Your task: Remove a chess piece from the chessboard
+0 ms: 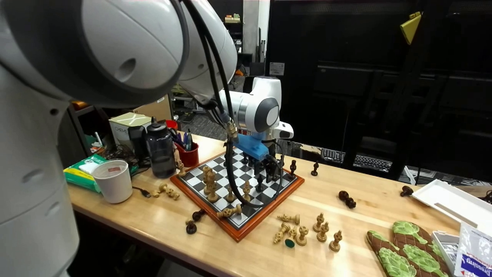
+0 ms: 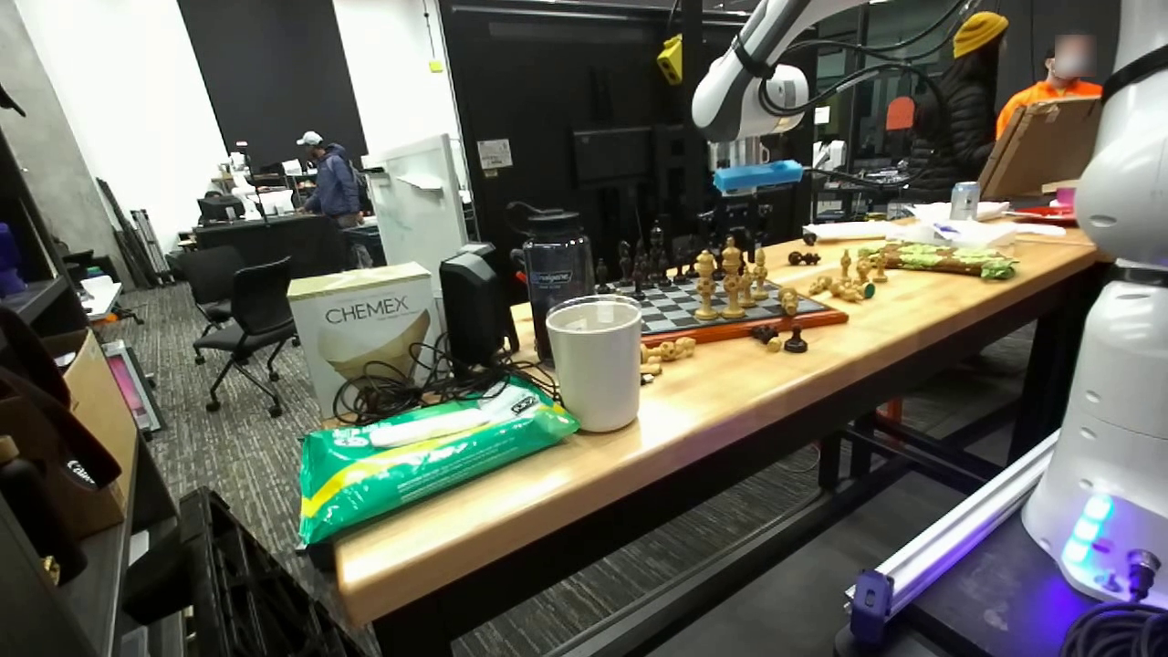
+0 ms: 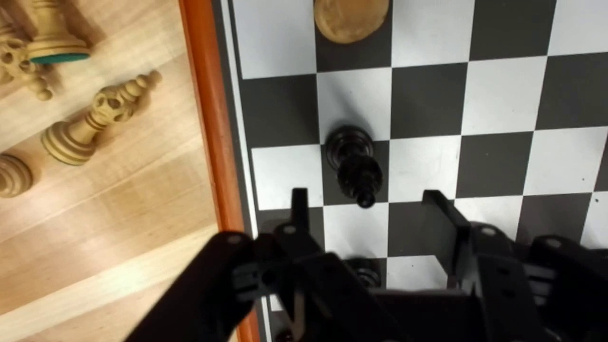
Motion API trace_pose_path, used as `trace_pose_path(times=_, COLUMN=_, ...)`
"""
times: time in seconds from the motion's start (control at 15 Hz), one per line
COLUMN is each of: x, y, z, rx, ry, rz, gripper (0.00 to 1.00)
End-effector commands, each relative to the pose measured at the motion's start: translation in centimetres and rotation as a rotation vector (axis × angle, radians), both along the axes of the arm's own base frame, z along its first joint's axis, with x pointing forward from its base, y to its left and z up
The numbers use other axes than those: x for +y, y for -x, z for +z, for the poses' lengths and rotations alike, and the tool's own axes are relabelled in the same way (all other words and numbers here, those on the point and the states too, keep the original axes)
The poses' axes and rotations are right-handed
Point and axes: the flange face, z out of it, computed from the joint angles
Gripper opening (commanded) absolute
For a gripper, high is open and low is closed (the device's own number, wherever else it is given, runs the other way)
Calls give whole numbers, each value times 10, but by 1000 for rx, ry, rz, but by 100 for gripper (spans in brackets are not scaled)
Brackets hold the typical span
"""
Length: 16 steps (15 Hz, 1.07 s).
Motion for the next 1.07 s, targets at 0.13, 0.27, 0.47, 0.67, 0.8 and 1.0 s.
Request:
trace_pose_path(times=0.13, x=-5, y=-2, z=2, rx=8, ry=-13, rz=3, gripper=14)
trace_pose_path(times=0.27, x=-6, y=-2, z=2, rx=8, ry=-12, rz=-2, gripper=1)
trace_pose_path(times=0.47, x=-9, y=-1, z=3, rx=8, ry=-11, rz=-8, gripper=0)
trace_pose_path(times=0.67, x=-10, y=-2, z=3, rx=16, ry=-8, rz=-10, gripper=20)
trace_pose_path(times=0.8, x=-9, y=-2, z=3, rx=19, ry=-9, rz=-10, gripper=31)
trace_pose_path(times=1.0, x=-8, y=-1, z=1, rx=23, ry=-16, rz=-9, gripper=50)
